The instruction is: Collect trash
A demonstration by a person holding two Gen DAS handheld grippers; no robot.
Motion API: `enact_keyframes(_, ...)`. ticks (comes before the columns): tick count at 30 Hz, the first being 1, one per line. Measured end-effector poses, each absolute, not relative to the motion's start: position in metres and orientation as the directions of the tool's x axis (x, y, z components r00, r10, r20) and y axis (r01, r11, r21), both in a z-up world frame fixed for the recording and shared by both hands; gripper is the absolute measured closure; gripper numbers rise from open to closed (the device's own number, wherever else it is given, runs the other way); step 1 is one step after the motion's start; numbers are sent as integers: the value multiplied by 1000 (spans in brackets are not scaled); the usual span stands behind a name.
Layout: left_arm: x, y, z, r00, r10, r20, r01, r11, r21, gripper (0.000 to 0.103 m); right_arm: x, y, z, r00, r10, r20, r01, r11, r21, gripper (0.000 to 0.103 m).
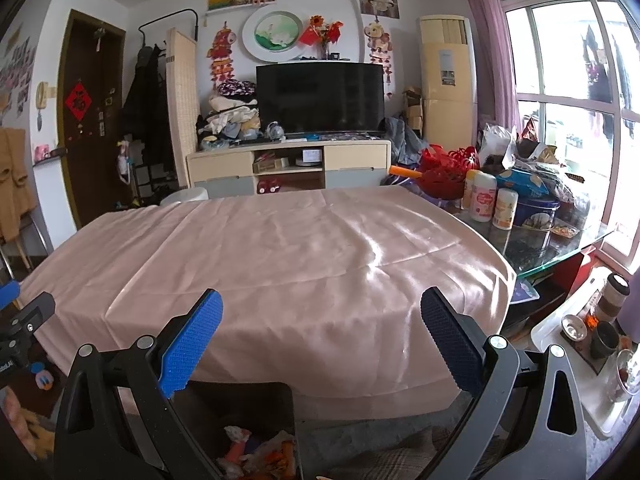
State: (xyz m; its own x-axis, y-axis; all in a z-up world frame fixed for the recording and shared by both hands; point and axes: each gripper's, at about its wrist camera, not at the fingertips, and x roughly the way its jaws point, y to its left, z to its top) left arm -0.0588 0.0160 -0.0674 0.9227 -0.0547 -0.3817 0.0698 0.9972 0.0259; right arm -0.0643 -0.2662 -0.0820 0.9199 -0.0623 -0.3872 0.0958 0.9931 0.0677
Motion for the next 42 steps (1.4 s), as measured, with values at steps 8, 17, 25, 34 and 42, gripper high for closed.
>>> enact_keyframes(8,-59,15,-67,923,-55,-382,70,997,25,8,-63,-265,-82,919,-53,-391,89,993,74,3)
enact_keyframes(17,-59,12,-66,921,-54,-386,67,998,20,8,-62,-263,-82,917,-52,-396,88,993,73,3)
enact_keyframes(25,-59,12,-66,921,-52,-385,65,998,20,8,-62,-262,-83,915,-48,-401,84,994,73,3)
enact_keyframes(34,-59,12,-67,921,-54,-386,66,998,19,8,-61,-261,-83,913,-41,-406,78,994,75,3)
enact_keyframes(42,-59,12,-67,921,-53,-386,65,998,17,8,-60,-261,-83,911,-39,-410,77,994,75,3)
